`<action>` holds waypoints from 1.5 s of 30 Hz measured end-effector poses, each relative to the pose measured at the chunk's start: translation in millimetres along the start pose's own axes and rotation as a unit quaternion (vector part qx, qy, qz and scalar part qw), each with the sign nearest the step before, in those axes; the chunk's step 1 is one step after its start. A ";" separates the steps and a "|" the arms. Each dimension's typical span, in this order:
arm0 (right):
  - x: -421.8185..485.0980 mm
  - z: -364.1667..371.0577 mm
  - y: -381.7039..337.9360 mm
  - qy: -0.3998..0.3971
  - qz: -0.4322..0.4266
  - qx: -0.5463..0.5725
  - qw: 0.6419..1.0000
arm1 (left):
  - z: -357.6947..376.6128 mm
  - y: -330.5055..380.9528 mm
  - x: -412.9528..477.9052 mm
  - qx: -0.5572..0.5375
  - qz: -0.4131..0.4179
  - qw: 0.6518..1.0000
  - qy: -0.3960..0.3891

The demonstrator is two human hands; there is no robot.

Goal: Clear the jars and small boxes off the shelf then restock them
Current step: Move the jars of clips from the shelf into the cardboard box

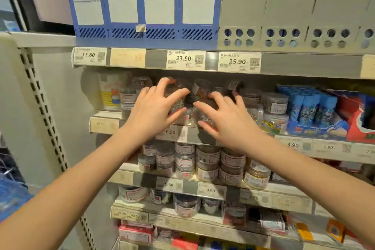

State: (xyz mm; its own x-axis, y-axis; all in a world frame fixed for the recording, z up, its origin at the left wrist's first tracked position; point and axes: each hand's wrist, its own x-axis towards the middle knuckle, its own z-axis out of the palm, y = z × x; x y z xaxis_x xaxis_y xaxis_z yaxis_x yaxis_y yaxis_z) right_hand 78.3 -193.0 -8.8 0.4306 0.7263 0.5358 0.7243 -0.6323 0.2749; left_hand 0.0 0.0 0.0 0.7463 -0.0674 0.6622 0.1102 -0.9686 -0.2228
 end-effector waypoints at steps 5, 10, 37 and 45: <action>10.0 19.1 -4.4 0.043 0.013 -0.007 0.999 | 23.0 1.1 5.7 0.070 -0.005 0.997 0.030; 14.7 19.9 -4.2 0.088 0.018 0.028 0.996 | 29.6 2.5 8.1 0.058 0.003 0.996 0.061; -11.0 -5.5 -65.4 0.175 -0.099 0.083 0.976 | -31.7 -10.5 -88.6 -0.033 0.041 0.997 0.048; -14.6 -4.3 -129.9 0.166 -0.167 0.188 0.954 | -81.8 -34.0 -176.4 0.022 -0.004 1.000 0.002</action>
State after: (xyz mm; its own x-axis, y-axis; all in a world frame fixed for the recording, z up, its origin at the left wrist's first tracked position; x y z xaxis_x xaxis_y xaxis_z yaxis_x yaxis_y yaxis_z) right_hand -24.3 -122.6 -48.9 -0.0070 0.7056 0.7086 0.9598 -0.1942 0.2028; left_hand -189.1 25.2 -50.7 0.7431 -0.0609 0.6664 0.1442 -0.9579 -0.2483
